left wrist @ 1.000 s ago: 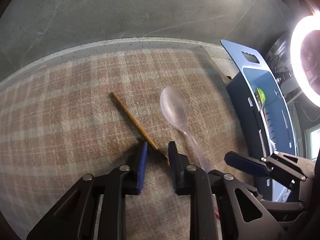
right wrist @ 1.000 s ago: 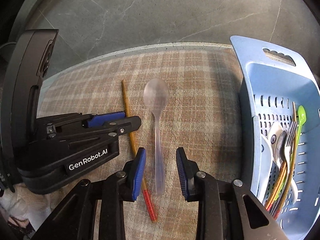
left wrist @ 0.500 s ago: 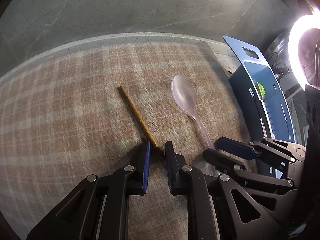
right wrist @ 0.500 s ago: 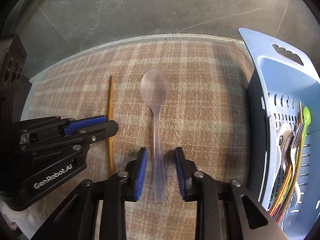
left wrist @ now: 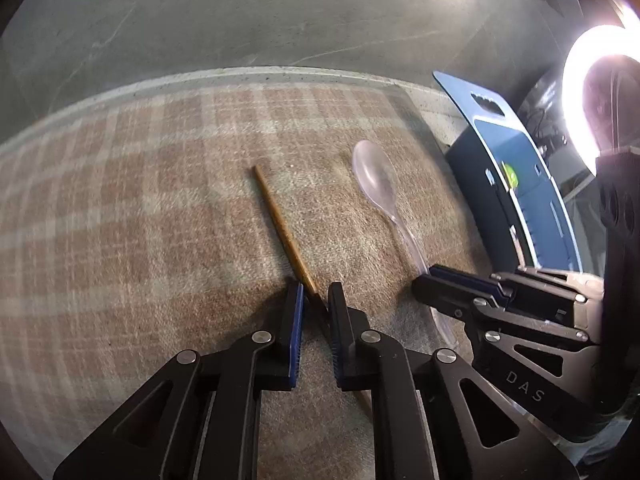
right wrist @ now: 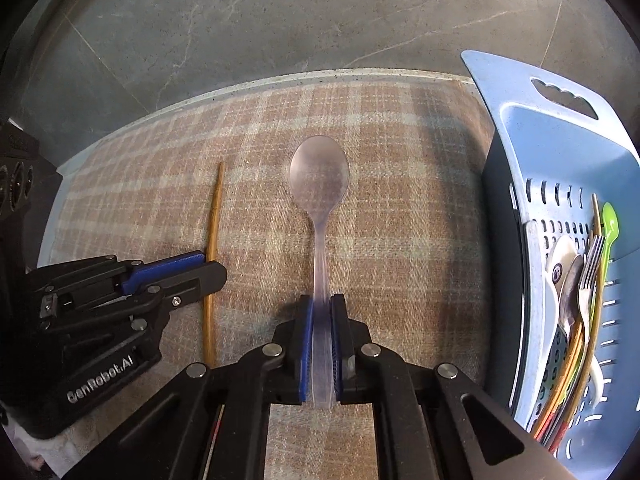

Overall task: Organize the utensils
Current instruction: 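Hold the spoon in the right gripper while the left gripper closes on the last chopstick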

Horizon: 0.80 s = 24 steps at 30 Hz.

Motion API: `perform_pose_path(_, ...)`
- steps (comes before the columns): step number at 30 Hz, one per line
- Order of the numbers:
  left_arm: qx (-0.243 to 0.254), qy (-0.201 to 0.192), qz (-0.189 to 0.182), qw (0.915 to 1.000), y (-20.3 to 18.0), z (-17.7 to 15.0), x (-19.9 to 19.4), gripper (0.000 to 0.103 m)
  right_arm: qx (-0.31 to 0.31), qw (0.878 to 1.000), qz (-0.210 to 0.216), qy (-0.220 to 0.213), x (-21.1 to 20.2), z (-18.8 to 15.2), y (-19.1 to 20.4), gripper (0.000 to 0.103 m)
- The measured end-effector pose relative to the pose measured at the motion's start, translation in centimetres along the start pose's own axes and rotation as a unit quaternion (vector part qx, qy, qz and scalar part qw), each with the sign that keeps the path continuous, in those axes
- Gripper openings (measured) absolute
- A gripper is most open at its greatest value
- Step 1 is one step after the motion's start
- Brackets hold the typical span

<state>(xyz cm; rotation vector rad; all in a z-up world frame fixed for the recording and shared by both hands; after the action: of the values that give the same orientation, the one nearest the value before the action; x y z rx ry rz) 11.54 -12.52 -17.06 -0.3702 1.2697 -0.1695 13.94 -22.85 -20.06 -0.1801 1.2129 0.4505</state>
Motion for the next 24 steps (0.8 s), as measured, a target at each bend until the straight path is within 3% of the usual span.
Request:
perform_pose_path(13, -0.063, -0.007, -0.062, 0.9961, 4.4, -0.4, -3.6, 0.006, 0.012, 0.999, 0.025, -0.022, -1.8, -2.7, -1.0, 0.008)
perform_pose_path(19, -0.058, -0.014, -0.062, 0.9963, 5.2, -0.2, -4.6, 0.005, 0.009, 0.999, 0.021, -0.029, -2.5, -2.6, -1.2, 0.008)
perform_pose_path(24, -0.063, -0.005, -0.06, 0.9962, 5.0, 0.1, -3.3, 0.005, -0.004, 1.0, 0.004, -0.01, -1.4, -3.0, -0.5, 0.008)
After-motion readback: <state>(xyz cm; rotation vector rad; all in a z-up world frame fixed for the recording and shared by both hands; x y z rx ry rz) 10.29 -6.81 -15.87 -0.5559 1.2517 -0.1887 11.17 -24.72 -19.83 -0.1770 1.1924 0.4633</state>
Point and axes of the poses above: each gripper's, at about its wrist camera, not at the fingertips, and x roughly the way its jaws point, y to its left, z to its top, the point moved 1 cm from there along x, roughly the way its jaws point, and after that the axes turned 13 degrees about -x, right-handed, at the moved point
